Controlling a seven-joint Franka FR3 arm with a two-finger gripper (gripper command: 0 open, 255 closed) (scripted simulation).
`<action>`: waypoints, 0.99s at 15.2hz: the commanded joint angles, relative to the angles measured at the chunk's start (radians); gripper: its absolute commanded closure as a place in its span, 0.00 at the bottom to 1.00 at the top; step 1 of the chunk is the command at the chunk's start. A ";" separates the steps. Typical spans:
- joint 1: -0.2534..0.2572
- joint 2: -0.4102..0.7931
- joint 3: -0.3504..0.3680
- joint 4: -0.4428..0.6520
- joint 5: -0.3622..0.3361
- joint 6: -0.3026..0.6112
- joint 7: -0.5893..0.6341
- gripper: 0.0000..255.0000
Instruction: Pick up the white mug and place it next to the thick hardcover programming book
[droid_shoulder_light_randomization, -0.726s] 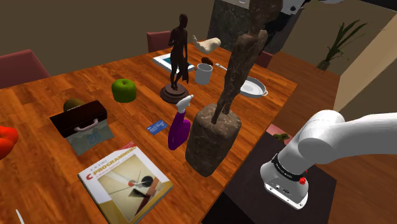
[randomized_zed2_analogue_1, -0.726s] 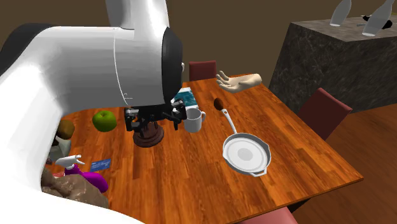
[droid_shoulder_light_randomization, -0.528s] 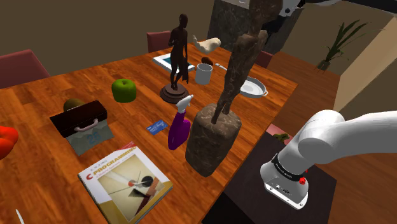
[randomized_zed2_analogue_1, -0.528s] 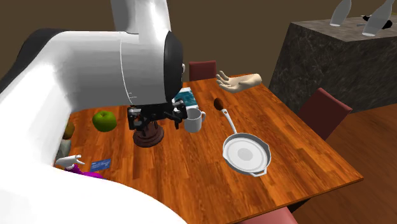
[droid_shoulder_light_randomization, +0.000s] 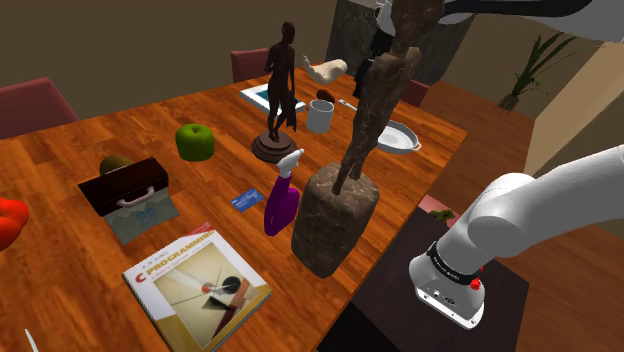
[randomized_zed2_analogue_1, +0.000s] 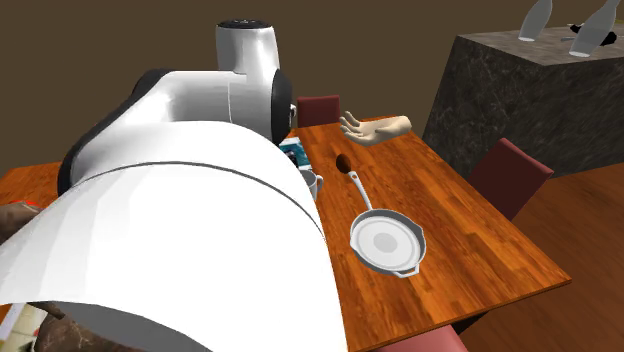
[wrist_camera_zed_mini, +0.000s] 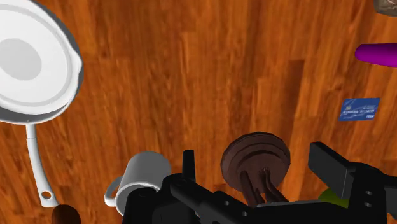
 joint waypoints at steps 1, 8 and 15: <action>-0.003 0.077 -0.005 0.032 -0.001 0.040 -0.001 0.00; -0.013 0.343 -0.024 0.178 0.003 0.137 -0.008 0.00; -0.029 0.616 -0.040 0.387 0.018 0.178 -0.017 0.00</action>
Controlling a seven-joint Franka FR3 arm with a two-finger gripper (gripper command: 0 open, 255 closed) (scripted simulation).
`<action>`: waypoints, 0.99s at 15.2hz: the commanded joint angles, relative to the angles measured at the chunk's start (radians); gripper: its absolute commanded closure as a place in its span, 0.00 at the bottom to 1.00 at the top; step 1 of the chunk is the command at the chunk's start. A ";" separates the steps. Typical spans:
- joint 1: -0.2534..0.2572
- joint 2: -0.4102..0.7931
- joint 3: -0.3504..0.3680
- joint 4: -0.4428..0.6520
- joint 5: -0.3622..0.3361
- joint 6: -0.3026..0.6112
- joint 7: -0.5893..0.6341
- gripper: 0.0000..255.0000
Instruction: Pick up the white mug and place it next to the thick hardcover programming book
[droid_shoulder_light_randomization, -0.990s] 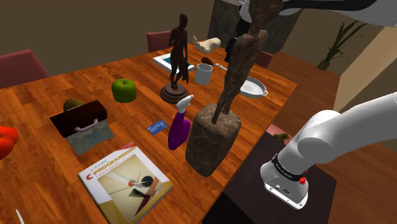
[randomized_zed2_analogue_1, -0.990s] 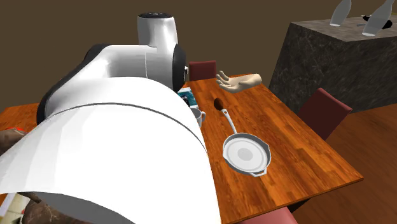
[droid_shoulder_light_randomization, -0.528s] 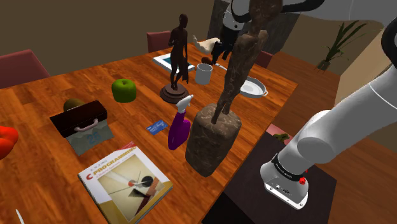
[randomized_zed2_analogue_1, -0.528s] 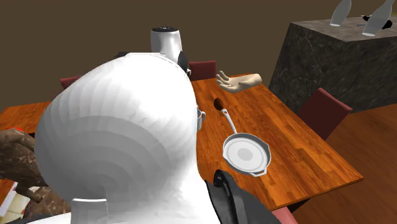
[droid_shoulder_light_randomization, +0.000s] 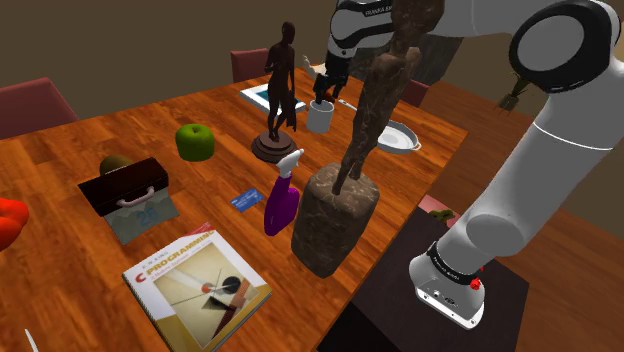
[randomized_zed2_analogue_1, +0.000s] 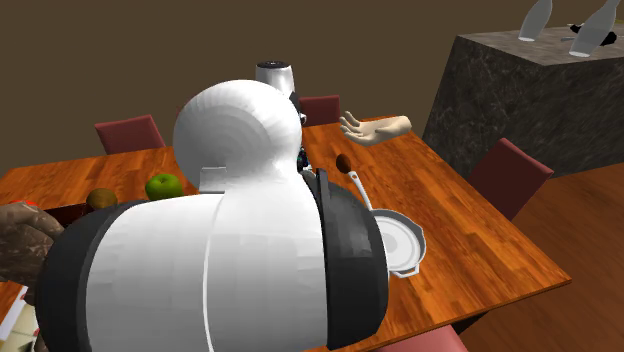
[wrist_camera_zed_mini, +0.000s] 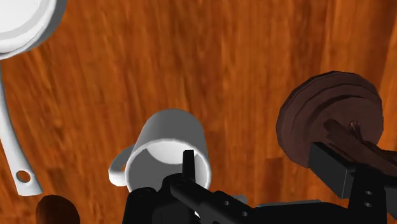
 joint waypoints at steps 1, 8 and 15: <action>-0.005 0.078 -0.003 0.071 0.005 0.001 -0.001 0.00; -0.023 0.283 -0.007 0.250 0.019 0.011 -0.004 0.00; -0.024 0.313 -0.005 0.219 0.023 0.072 -0.007 0.00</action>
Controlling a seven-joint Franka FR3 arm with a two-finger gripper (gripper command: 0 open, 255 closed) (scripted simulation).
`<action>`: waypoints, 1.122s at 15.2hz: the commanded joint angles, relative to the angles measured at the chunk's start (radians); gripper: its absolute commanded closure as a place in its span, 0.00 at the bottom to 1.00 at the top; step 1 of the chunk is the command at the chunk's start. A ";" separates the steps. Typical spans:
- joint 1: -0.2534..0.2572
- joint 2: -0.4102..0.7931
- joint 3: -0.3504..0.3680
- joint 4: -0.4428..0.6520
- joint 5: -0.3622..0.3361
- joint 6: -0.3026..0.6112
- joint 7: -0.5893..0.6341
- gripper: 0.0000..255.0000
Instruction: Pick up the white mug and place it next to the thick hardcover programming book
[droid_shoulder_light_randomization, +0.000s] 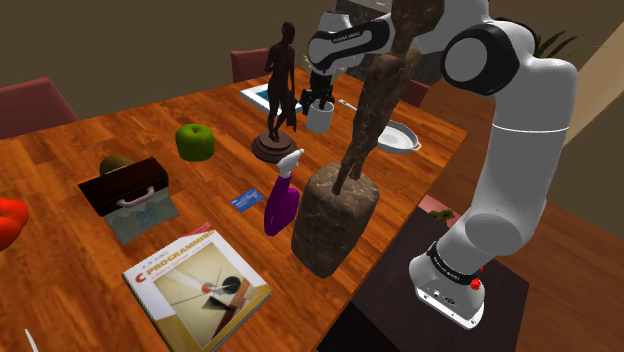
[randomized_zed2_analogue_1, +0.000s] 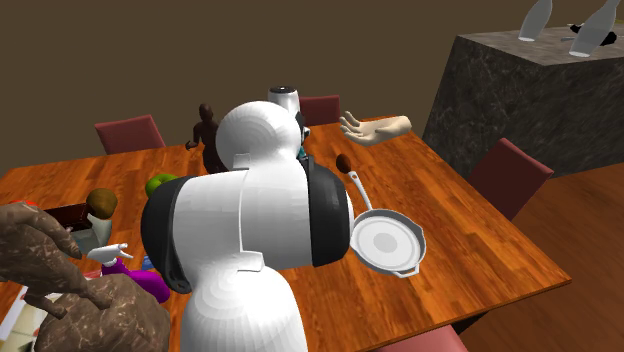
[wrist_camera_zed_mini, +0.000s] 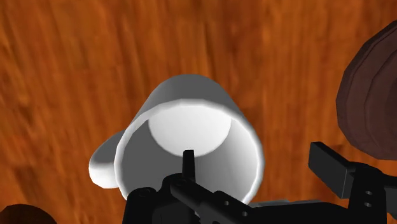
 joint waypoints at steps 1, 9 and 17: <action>0.000 0.002 0.000 -0.003 0.000 0.005 -0.001 0.00; 0.000 0.002 0.000 -0.002 0.000 0.004 -0.001 1.00; 0.000 -0.004 0.000 0.003 0.000 -0.007 0.000 1.00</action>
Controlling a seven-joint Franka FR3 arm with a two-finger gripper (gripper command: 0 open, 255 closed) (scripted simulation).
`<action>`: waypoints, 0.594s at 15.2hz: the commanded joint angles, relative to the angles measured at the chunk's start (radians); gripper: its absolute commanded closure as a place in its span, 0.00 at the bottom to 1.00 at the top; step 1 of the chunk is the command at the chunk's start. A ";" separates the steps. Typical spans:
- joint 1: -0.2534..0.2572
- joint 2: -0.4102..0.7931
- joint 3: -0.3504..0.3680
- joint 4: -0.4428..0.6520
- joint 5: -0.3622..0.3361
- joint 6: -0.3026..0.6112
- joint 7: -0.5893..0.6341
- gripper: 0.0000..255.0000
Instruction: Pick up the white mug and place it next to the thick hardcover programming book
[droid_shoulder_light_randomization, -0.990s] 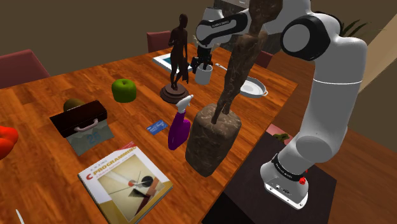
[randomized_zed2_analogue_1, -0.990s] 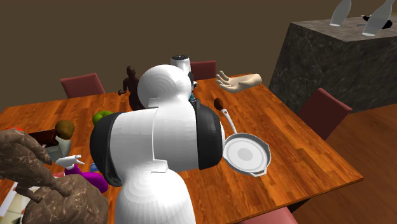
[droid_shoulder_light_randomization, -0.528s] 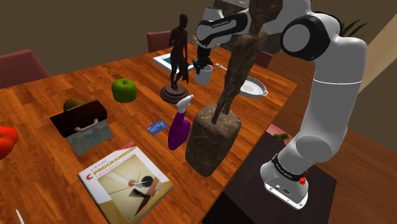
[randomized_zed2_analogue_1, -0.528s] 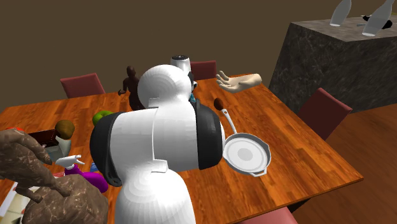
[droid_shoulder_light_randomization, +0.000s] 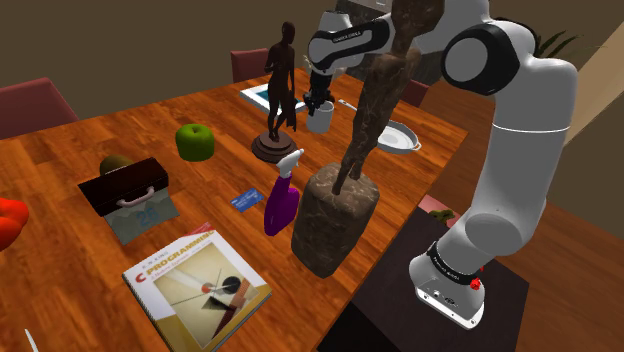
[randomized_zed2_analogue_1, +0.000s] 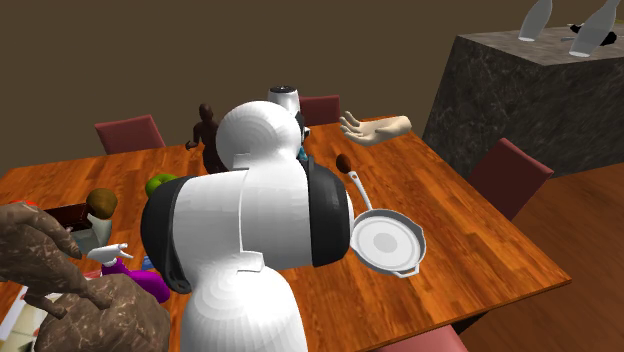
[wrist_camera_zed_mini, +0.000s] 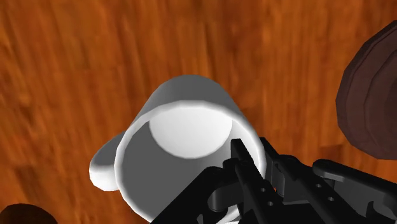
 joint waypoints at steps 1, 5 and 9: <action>0.000 -0.008 0.000 0.009 -0.001 -0.016 0.001 1.00; 0.001 -0.026 -0.002 0.036 -0.004 -0.062 0.003 1.00; 0.001 -0.042 -0.003 0.068 -0.006 -0.109 0.005 1.00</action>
